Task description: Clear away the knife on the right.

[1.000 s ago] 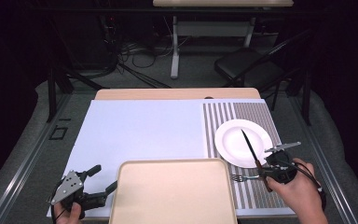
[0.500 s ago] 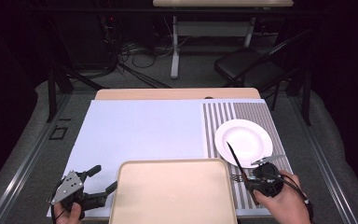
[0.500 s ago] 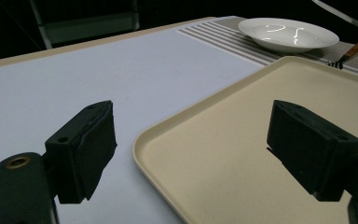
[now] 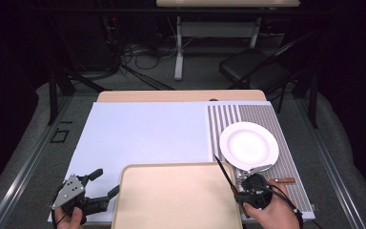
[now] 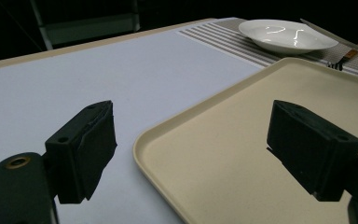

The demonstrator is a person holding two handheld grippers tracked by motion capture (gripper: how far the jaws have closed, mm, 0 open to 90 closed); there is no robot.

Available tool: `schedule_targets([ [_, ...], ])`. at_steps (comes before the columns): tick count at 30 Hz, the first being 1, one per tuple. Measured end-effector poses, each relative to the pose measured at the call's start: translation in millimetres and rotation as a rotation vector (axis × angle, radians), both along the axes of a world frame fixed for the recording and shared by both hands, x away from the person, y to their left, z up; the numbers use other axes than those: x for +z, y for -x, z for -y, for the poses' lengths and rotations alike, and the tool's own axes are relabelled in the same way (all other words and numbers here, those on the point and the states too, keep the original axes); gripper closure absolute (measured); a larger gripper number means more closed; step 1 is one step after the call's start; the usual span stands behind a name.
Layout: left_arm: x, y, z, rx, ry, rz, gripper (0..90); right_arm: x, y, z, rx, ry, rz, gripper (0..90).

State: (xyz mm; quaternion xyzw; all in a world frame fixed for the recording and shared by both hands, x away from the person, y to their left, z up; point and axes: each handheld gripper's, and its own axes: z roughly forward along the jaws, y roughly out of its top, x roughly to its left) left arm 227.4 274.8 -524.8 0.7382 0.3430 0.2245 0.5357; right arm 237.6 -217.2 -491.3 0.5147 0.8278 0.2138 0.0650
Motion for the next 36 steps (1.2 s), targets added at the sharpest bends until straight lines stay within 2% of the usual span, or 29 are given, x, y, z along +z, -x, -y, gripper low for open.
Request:
schedule_targets([
  [5, 0.1, -0.4, -0.6, -0.002, 0.003, 0.0, 15.7, -7.2, 0.9, -10.5, 0.019, -0.015, 0.01, 76.3],
  [6, 0.2, -0.4, -0.7, -0.003, 0.003, 0.002, 15.7, -7.5, 1.9, -13.8, 0.036, 0.006, -0.018, 76.3],
  [7, 0.3, -0.5, -0.8, -0.003, 0.002, 0.002, 15.7, -9.6, 2.5, -15.8, 0.039, -0.001, -0.017, 76.3],
  [8, 0.4, -0.6, -0.8, -0.003, 0.002, 0.002, 15.7, -9.1, 2.6, -17.3, 0.049, 0.023, -0.042, 76.3],
  [12, 0.4, -0.4, -0.7, -0.007, 0.002, 0.003, 15.7, -15.5, 4.7, -23.1, 0.05, 0.003, -0.039, 76.2],
  [13, 0.5, -0.2, -0.5, -0.006, 0.001, 0.004, 15.7, -13.9, 6.2, -26.1, 0.072, 0.043, -0.085, 76.2],
  [15, 0.6, 0.0, -0.5, -0.004, -0.002, 0.004, 15.7, -13.8, 7.2, -27.7, 0.08, 0.047, -0.095, 76.2],
  [17, 0.5, -0.1, -0.4, -0.003, -0.001, 0.003, 15.7, -19.1, 8.6, -30.6, 0.087, 0.022, -0.058, 76.2],
  [27, 0.3, -0.4, -0.4, -0.008, -0.001, -0.001, 15.7, -28.5, 13.2, -37.3, 0.067, 0.047, -0.138, 76.1],
  [29, 0.3, -0.1, -0.3, -0.007, -0.002, 0.0, 15.7, -32.7, 14.6, -38.3, 0.045, 0.017, -0.127, 76.2],
  [30, 0.3, -0.3, -0.4, -0.008, -0.002, 0.0, 15.7, -31.5, 13.7, -37.2, 0.063, 0.029, -0.15, 76.1],
  [31, 0.3, -0.3, -0.5, -0.007, -0.003, -0.001, 15.7, -35.7, 14.3, -37.6, 0.062, 0.0, -0.117, 75.4],
  [32, 0.3, -0.3, -0.5, -0.007, -0.003, -0.001, 15.7, -35.7, 14.3, -37.6, 0.062, 0.0, -0.117, 75.4],
  [33, 0.3, -0.3, -0.5, -0.007, -0.005, -0.001, 15.7, -28.9, 12.7, -37.0, 0.097, 0.082, -0.19, 74.1],
  [34, 0.3, -0.3, -0.4, -0.007, -0.005, -0.001, 15.7, -33.7, 13.6, -37.4, 0.097, 0.051, -0.137, 71.9],
  [35, 0.3, -0.3, -0.4, -0.008, -0.005, -0.001, 15.7, -34.1, 13.9, -37.1, 0.106, 0.029, -0.117, 66.2],
  [36, 0.2, -0.2, -0.3, -0.007, -0.005, -0.002, 15.7, -33.1, 14.2, -36.6, 0.107, 0.025, -0.101, 65.6],
])
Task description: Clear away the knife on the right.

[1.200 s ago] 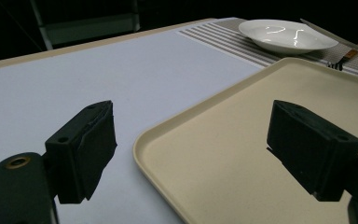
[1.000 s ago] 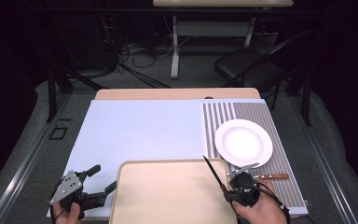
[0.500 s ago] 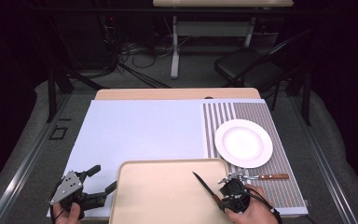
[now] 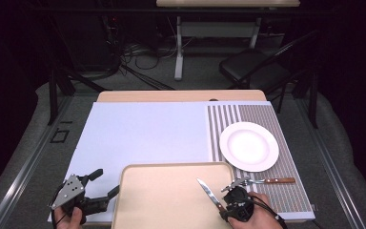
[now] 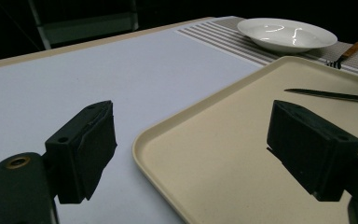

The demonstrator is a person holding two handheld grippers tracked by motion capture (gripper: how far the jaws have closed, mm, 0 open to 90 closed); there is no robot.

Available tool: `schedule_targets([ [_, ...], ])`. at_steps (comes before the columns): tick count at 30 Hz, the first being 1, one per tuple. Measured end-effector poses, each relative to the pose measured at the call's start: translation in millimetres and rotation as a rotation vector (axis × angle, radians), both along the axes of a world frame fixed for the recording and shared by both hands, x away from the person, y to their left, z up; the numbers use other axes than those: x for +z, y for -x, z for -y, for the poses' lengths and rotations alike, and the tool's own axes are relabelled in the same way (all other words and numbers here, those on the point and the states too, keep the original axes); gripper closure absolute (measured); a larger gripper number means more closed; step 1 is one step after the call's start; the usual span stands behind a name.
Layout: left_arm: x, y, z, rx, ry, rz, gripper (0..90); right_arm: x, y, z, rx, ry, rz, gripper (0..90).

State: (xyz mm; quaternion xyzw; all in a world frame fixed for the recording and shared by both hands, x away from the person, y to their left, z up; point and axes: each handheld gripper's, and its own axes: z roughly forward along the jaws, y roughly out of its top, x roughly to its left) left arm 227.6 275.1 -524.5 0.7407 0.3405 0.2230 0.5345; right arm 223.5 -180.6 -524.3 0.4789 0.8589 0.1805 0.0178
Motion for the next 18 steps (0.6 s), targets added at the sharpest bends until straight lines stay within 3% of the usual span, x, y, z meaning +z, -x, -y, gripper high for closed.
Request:
schedule_targets([
  [1, 0.0, 0.0, 0.0, 0.001, 0.0, 0.0, 15.7, 0.3, 0.3, 0.6, -0.001, -0.015, 0.026, 65.3],
  [4, -0.1, 0.1, 0.0, 0.001, -0.001, 0.0, 15.7, 6.1, 1.1, 1.8, 0.0, -0.012, 0.044, 66.3],
  [6, -0.1, 0.1, -0.3, 0.0, 0.002, -0.001, 15.7, 12.0, 2.0, 0.6, 0.022, -0.049, 0.107, 74.9],
  [8, -0.1, 0.2, -0.5, 0.0, 0.001, 0.0, 15.7, 12.1, 1.5, -1.0, 0.039, -0.065, 0.12, 78.7],
  [11, -0.2, 0.3, -0.3, 0.0, -0.001, 0.0, 15.7, 6.0, -0.9, -8.3, 0.073, -0.106, 0.11, 87.0],
  [12, -0.1, 0.2, -0.3, 0.0, -0.001, -0.001, 15.7, 2.8, -2.8, -12.1, 0.098, -0.084, 0.101, 88.7],
  [18, -0.7, -0.3, -1.0, 0.003, 0.002, -0.003, 15.7, -5.6, -8.6, -14.0, 0.096, -0.091, 0.078, 90.0],
])
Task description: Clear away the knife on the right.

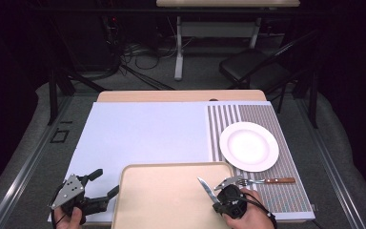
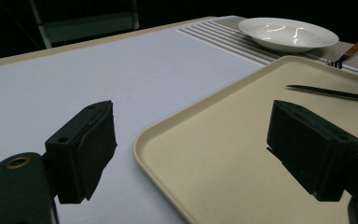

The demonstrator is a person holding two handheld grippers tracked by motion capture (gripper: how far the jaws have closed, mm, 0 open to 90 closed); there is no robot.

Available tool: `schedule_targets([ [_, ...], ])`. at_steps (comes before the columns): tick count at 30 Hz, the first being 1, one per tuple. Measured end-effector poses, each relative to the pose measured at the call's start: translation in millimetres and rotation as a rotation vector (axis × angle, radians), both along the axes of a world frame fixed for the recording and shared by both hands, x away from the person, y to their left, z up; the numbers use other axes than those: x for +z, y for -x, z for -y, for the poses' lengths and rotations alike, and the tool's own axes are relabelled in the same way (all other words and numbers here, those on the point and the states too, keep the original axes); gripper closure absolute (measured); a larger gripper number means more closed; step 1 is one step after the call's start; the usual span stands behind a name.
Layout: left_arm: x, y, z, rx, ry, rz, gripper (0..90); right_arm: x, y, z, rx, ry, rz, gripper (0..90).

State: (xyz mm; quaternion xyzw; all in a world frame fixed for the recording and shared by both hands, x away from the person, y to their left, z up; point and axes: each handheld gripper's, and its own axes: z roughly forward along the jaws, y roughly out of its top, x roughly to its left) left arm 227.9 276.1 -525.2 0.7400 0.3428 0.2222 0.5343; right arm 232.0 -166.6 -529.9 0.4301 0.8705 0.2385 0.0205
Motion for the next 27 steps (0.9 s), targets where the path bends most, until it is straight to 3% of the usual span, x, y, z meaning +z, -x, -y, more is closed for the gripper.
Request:
schedule_targets([
  [5, 0.1, 0.8, -0.9, 0.003, -0.002, 0.0, 15.7, -2.7, -3.1, 6.5, -0.034, 0.023, 0.015, 89.7],
  [21, -0.4, 0.6, -1.4, 0.007, 0.0, -0.003, 15.7, -1.4, -7.9, 25.8, -0.1, 0.014, -0.004, 86.9],
  [22, -0.3, 0.6, -1.4, 0.008, 0.0, -0.003, 15.7, -6.1, -8.0, 27.2, -0.116, -0.036, 0.044, 86.8],
  [23, -0.4, 0.7, -1.5, 0.009, 0.0, -0.003, 15.7, -6.1, -8.0, 27.2, -0.116, -0.036, 0.044, 86.8],
  [24, -0.3, 0.6, -1.5, 0.009, 0.0, -0.003, 15.7, -1.9, -8.4, 29.0, -0.106, 0.008, -0.001, 86.1],
  [27, -0.3, 0.6, -1.5, 0.009, 0.0, -0.003, 15.7, -2.5, -8.2, 29.1, -0.104, 0.0, 0.005, 84.9],
])
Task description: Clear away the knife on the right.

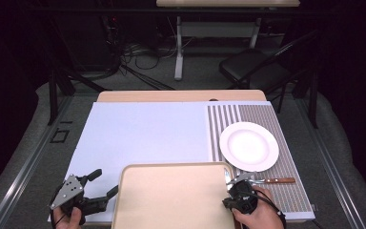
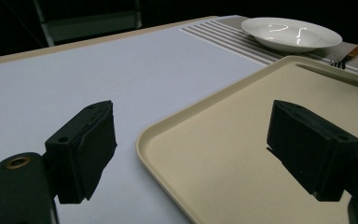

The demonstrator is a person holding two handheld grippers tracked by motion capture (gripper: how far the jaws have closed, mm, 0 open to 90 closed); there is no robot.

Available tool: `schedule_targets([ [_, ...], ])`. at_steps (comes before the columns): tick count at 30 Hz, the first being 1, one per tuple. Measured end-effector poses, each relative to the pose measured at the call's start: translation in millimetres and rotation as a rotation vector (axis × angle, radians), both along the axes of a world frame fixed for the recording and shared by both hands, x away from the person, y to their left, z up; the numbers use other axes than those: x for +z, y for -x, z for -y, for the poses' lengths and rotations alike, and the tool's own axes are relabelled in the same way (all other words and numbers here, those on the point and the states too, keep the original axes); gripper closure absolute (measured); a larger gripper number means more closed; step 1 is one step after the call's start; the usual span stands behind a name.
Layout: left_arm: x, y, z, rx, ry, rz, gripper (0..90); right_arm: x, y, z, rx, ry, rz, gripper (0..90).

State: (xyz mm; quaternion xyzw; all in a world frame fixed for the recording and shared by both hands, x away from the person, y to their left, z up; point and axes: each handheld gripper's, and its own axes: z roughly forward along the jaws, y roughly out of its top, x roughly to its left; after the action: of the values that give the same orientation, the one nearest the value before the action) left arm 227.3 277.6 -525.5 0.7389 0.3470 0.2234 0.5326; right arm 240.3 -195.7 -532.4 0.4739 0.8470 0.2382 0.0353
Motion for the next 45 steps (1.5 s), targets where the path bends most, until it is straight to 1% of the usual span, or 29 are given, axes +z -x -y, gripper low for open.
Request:
schedule_targets([
  [2, -0.1, 0.0, 0.0, 0.0, 0.0, 0.0, 15.7, 0.8, 0.4, 0.3, 0.007, -0.021, 0.004, 83.2],
  [3, -0.1, 0.0, 0.0, 0.001, 0.0, -0.001, 15.7, 4.9, 1.3, 0.3, 0.013, -0.033, 0.005, 80.8],
  [4, -0.1, 0.1, -0.1, 0.001, 0.0, 0.0, 15.7, 8.7, 1.3, 1.3, 0.029, -0.023, -0.002, 79.6],
  [5, 0.0, 0.1, -0.1, 0.001, -0.001, 0.0, 15.7, 8.7, 1.3, 1.3, 0.029, -0.023, -0.002, 79.6],
  [6, 0.0, 0.3, -0.2, 0.001, -0.001, 0.0, 15.7, 9.9, 1.6, 1.5, 0.033, -0.035, 0.025, 78.1],
  [7, 0.1, 0.5, -0.5, -0.001, -0.003, -0.002, 15.7, 9.3, 2.0, 1.3, 0.03, -0.07, 0.074, 76.4],
  [8, 0.2, 0.7, -0.5, -0.001, -0.002, -0.001, 15.7, 11.6, 2.2, 2.2, 0.036, -0.074, 0.09, 75.1],
  [9, 0.2, 0.9, -0.4, 0.001, -0.002, -0.002, 15.7, 13.8, 1.7, 4.4, 0.04, -0.103, 0.147, 71.4],
  [10, 0.2, 1.0, -0.4, 0.002, 0.0, -0.002, 15.7, 13.8, 1.7, 4.4, 0.04, -0.103, 0.147, 71.4],
  [12, 0.3, 1.1, -0.5, 0.001, 0.001, -0.002, 15.7, 15.0, 0.7, 6.9, 0.035, -0.111, 0.197, 69.0],
  [16, 0.3, 0.9, -0.6, 0.001, 0.001, -0.003, 15.7, 14.0, -0.9, 9.9, 0.041, -0.115, 0.217, 65.0],
  [17, 0.3, 0.8, -0.6, 0.001, 0.001, -0.003, 15.7, 13.1, -1.5, 10.4, 0.046, -0.113, 0.229, 64.0],
  [18, 0.2, 0.8, -0.6, 0.001, 0.001, -0.003, 15.7, 12.2, -3.1, 11.6, 0.065, -0.11, 0.245, 62.3],
  [20, 0.2, 0.9, -1.0, 0.002, -0.001, -0.002, 15.7, 12.3, -3.5, 12.3, 0.062, -0.104, 0.249, 60.9],
  [21, 0.3, 1.2, -1.3, 0.001, -0.002, -0.003, 15.7, 12.1, -4.4, 13.8, 0.073, -0.119, 0.277, 57.2],
  [22, 0.4, 1.6, -1.4, 0.004, -0.001, -0.003, 15.7, 12.4, -4.3, 14.6, 0.077, -0.13, 0.296, 57.2],
  [23, 0.5, 1.8, -1.7, 0.004, 0.001, -0.001, 15.7, 12.4, -4.3, 14.6, 0.077, -0.13, 0.296, 57.2],
  [24, 0.5, 2.0, -1.9, 0.004, 0.002, -0.002, 15.7, 12.6, -3.7, 15.0, 0.081, -0.149, 0.307, 56.6],
  [25, 0.3, 2.1, -1.8, 0.006, 0.004, 0.0, 15.7, 12.9, -2.4, 15.1, 0.1, -0.16, 0.324, 54.9],
  [28, 0.4, 2.0, -1.7, 0.005, 0.004, 0.001, 15.7, 14.0, -0.7, 15.2, 0.108, -0.163, 0.335, 54.3],
  [30, 0.5, 2.0, -1.6, 0.002, 0.001, -0.001, 15.7, 15.6, 0.7, 15.9, 0.113, -0.176, 0.36, 52.0],
  [31, 0.5, 1.9, -1.5, 0.001, 0.0, 0.0, 15.7, 16.0, 1.0, 16.6, 0.109, -0.183, 0.376, 49.6],
  [32, 0.6, 2.0, -1.5, 0.001, 0.0, 0.0, 15.7, 17.7, 1.2, 18.1, 0.094, -0.166, 0.379, 48.7],
  [33, 0.6, 2.0, -1.5, 0.001, 0.0, 0.001, 15.7, 18.1, 1.0, 19.2, 0.098, -0.157, 0.386, 48.7],
  [37, 0.4, 2.2, -1.4, 0.001, -0.001, 0.002, 15.7, 18.7, 0.0, 26.0, 0.084, -0.153, 0.405, 44.8],
  [39, 0.4, 2.2, -1.5, 0.002, -0.001, 0.002, 15.7, 19.4, -0.4, 29.1, 0.058, -0.146, 0.412, 39.6],
  [42, 0.5, 2.2, -1.8, 0.002, 0.001, 0.004, 15.7, 21.9, -1.6, 35.0, 0.055, -0.101, 0.483, 34.8],
  [43, 0.6, 2.2, -2.0, 0.002, 0.001, 0.005, 15.7, 23.2, -1.9, 37.3, 0.037, -0.096, 0.497, 31.9],
  [45, 0.7, 2.5, -2.0, 0.002, 0.001, 0.006, 15.7, 26.0, -2.8, 42.8, -0.001, -0.121, 0.529, 29.0],
])
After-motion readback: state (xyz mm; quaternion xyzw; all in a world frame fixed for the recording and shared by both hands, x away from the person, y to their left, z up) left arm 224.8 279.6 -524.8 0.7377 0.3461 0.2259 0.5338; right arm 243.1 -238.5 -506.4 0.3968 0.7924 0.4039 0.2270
